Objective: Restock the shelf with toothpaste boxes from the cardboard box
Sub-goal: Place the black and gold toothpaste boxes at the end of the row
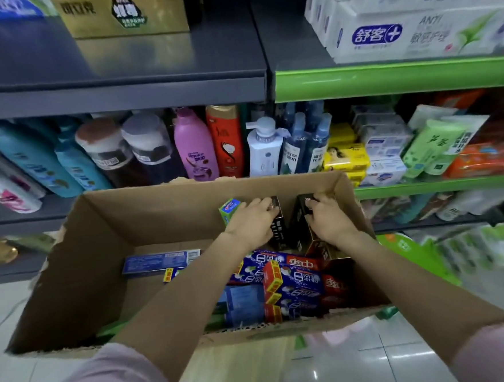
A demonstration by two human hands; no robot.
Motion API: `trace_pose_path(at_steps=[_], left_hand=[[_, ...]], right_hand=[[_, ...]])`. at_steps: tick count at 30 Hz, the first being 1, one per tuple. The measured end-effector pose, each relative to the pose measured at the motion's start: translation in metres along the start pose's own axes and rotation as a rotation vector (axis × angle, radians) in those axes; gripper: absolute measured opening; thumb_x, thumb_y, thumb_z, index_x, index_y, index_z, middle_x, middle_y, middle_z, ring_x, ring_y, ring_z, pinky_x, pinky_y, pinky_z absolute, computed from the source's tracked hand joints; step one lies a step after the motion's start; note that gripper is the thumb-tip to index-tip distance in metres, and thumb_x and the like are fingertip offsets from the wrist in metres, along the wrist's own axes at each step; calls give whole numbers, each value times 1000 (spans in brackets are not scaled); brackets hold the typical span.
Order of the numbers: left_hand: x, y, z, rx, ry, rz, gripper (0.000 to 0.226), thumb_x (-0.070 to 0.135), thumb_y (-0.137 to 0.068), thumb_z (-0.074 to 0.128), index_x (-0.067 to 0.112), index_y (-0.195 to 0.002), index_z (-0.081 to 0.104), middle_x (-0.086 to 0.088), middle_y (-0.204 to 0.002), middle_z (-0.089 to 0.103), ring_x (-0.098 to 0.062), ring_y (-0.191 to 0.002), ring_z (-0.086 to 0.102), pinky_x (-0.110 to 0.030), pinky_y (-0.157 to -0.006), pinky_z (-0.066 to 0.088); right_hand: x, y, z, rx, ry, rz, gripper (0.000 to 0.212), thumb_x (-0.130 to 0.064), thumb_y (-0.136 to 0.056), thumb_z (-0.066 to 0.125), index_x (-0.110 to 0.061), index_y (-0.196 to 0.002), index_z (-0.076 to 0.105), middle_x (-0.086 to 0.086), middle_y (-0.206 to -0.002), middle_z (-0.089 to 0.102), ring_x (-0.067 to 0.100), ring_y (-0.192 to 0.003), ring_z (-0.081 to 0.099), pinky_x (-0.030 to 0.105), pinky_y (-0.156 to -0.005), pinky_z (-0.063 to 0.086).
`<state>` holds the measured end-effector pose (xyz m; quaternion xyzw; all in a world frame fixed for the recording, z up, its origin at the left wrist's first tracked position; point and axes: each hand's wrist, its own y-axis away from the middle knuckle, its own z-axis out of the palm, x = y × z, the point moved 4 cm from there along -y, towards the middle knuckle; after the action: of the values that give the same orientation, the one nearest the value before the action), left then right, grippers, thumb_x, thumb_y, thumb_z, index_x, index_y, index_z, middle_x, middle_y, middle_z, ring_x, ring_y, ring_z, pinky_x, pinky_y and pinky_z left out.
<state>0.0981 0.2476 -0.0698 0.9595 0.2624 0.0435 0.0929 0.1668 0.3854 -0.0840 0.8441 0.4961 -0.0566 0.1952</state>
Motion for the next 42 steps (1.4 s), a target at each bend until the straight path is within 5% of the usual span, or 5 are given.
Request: trace_pose_path(at_steps=[10, 15, 30, 37, 42], left_hand=[[-2, -12, 18, 85, 123, -252, 63, 12, -80, 70, 6, -131, 34, -19, -131, 39, -33, -120, 40, -39, -100, 38], [-13, -17, 12, 84, 191, -268, 67, 25, -76, 76, 3, -128, 41, -18, -128, 38, -31, -120, 37, -37, -103, 35], [-64, 66, -84, 610, 1233, -382, 69, 30, -73, 79, 15, -132, 46, 3, -124, 56, -12, -119, 51, -28, -107, 38], [-81, 106, -135, 650, 1738, -399, 16, 25, -90, 60, 12, -81, 65, 1, -63, 70, -10, -56, 64, -27, -64, 54], [-85, 134, -177, 491, 2038, -204, 37, 45, -89, 50, 13, -97, 67, -8, -86, 71, -22, -74, 66, -35, -75, 52]], right_hand=[[-28, -17, 4, 166, 122, 181, 51, -25, -86, 64, -4, -120, 34, 26, -120, 54, 38, -112, 50, 41, -94, 38], [-20, -7, -8, 223, -178, 119, 51, -22, -80, 71, -4, -119, 43, 20, -118, 57, 35, -112, 52, 40, -88, 45], [-92, 35, -104, 412, -854, -265, 39, -32, -82, 69, -14, -115, 58, -5, -110, 59, 9, -107, 54, 21, -91, 41], [-146, 50, -151, 393, -988, -404, 30, -34, -85, 66, -14, -106, 63, -3, -93, 65, 7, -88, 61, 22, -81, 49], [-196, 65, -195, 450, -906, -468, 38, -47, -84, 63, -14, -103, 62, -1, -98, 64, 10, -91, 59, 22, -78, 43]])
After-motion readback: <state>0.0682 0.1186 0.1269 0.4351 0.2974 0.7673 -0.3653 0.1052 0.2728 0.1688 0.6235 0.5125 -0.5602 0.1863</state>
